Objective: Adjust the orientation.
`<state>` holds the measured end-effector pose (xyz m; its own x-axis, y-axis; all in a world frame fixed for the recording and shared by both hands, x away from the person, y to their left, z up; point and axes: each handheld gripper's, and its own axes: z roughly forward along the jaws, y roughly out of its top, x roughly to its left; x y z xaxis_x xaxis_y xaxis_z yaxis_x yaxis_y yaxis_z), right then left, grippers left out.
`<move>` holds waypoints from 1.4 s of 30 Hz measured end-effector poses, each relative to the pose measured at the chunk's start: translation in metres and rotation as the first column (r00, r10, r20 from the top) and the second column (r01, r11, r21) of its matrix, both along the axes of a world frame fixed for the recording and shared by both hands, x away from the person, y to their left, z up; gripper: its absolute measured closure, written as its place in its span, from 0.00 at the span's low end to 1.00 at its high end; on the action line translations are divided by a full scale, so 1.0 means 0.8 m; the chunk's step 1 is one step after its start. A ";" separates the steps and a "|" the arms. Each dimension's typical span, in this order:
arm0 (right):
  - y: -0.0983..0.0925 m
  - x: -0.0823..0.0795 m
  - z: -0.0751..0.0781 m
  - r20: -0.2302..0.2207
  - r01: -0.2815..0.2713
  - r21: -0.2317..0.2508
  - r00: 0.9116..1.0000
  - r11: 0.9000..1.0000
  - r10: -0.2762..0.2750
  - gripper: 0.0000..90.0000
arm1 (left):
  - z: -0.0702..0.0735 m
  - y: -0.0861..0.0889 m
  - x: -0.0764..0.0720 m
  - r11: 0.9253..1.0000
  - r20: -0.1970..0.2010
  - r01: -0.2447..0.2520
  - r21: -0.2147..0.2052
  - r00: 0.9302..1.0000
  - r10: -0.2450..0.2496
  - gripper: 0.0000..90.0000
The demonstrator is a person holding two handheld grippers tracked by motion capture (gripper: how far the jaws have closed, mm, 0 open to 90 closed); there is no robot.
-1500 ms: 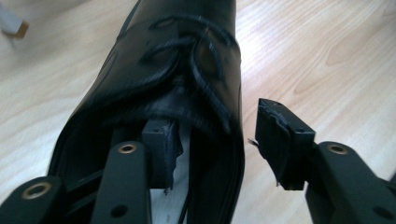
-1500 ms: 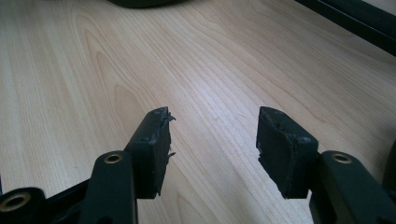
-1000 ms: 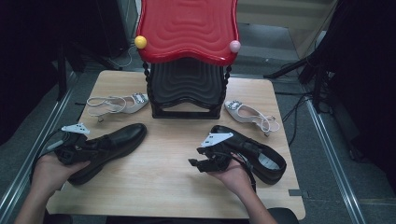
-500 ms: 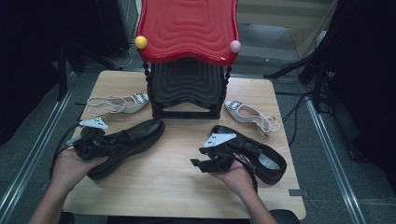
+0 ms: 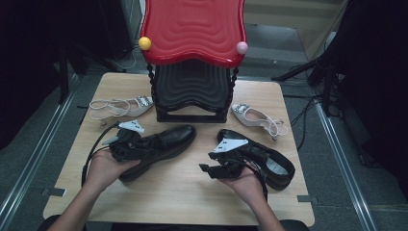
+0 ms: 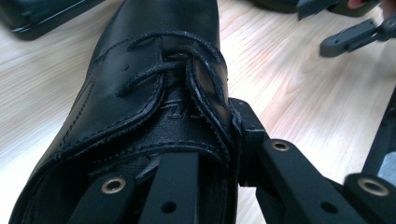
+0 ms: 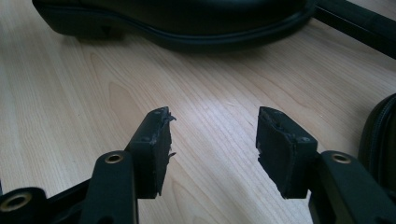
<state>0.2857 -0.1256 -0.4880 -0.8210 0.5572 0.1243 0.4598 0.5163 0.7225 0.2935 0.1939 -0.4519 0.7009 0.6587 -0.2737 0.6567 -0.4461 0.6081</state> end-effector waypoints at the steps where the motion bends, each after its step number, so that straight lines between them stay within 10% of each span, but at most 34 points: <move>1: -0.001 0.000 0.000 0.000 0.002 -0.001 1.000 1.000 -0.002 0.52 | 0.000 -0.006 0.001 1.000 0.001 0.008 0.002 1.000 -0.008 0.91; 22: -0.003 -0.001 -0.003 0.001 0.015 -0.006 1.000 1.000 -0.015 0.52 | -0.024 -0.074 -0.007 0.996 -0.004 0.083 0.032 0.997 -0.082 0.83; 28: -0.002 -0.002 -0.002 0.004 0.017 -0.006 1.000 1.000 -0.017 0.52 | -0.017 -0.062 -0.005 0.995 -0.020 0.095 0.032 0.995 -0.094 0.62; 42: 0.007 -0.007 0.004 0.026 0.023 0.008 0.999 1.000 -0.023 0.54 | 0.025 -0.019 -0.010 0.989 -0.008 0.137 0.047 0.991 -0.137 0.58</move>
<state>0.2802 -0.1199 -0.4846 -0.8109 0.5754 0.1070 0.4523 0.5001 0.7384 0.2858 0.1787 -0.4319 0.7842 0.5690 -0.2477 0.5902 -0.5604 0.5811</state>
